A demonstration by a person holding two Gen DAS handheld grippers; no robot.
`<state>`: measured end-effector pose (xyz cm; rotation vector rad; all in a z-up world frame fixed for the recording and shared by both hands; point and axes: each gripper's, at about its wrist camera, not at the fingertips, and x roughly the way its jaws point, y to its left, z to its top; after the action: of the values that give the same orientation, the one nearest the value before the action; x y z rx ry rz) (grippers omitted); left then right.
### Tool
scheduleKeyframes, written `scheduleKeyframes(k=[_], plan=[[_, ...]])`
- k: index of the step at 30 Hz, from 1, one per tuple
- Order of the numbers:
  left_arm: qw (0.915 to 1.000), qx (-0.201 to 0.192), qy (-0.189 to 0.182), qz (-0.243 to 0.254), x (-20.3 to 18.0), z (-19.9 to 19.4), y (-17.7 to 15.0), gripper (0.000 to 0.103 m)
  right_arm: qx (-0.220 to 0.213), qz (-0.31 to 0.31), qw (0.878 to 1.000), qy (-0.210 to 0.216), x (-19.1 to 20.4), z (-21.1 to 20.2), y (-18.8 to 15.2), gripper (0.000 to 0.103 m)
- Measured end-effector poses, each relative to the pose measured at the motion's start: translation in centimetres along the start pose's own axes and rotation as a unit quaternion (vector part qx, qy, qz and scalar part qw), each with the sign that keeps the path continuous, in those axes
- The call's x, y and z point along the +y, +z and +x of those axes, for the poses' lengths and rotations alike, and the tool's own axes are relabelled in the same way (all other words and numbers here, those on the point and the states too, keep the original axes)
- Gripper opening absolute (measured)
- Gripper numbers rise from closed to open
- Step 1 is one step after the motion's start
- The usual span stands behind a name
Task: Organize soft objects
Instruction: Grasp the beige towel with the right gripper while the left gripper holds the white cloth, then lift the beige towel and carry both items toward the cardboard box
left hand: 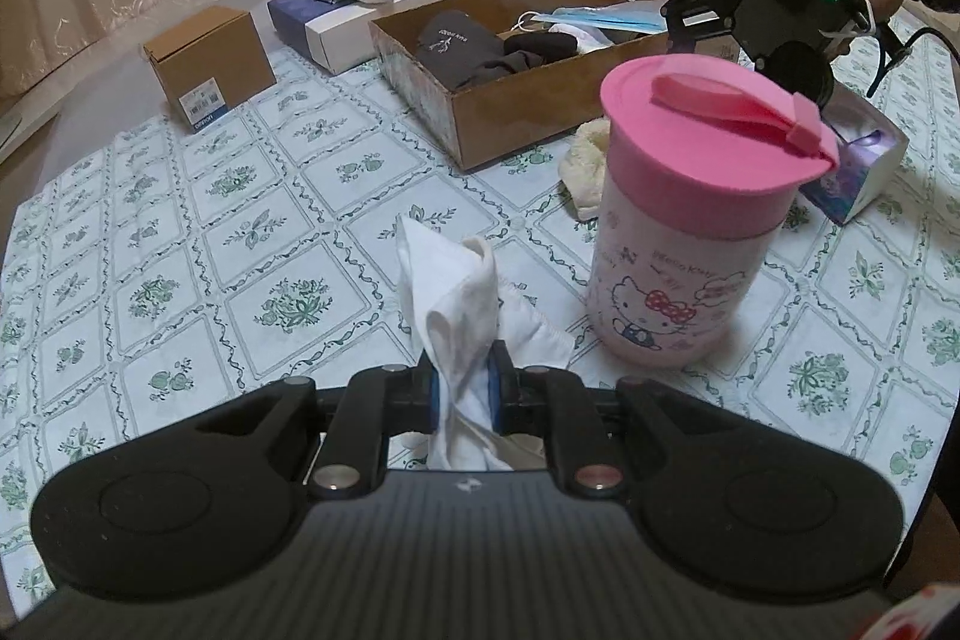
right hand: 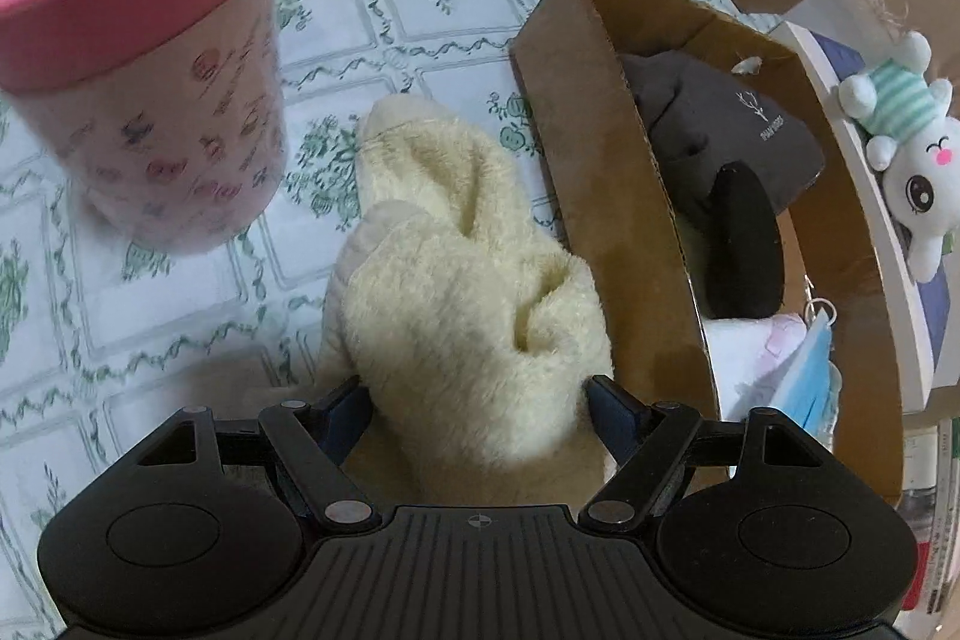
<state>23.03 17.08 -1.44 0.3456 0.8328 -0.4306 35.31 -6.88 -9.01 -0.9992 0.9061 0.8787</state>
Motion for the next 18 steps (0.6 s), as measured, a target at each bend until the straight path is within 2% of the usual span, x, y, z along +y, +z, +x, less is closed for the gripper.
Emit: scheduleKeyframes(k=[2,6,8,14,18], plan=[[1.0,0.001,-0.002,-0.002,0.1,0.3,-0.1,0.013,-0.002,0.016,1.0,0.017,-0.2,0.0,0.2,0.056],[1.0,0.002,-0.004,-0.005,0.1,0.7,-0.2,0.013,-0.008,0.03,0.999,0.01,0.3,-0.2,0.3,0.041],[1.0,0.002,-0.005,-0.006,0.0,0.6,-0.2,0.013,-0.011,0.043,0.999,0.002,0.6,-0.6,0.4,0.028],[0.9999,-0.004,-0.001,-0.016,-0.4,-0.5,-0.2,0.013,-0.042,0.126,0.991,0.017,1.0,-3.2,0.3,0.025],[0.9997,-0.006,0.006,-0.022,-0.6,-1.5,-0.1,0.013,-0.068,0.228,0.971,0.033,0.7,-5.8,-0.4,0.024]])
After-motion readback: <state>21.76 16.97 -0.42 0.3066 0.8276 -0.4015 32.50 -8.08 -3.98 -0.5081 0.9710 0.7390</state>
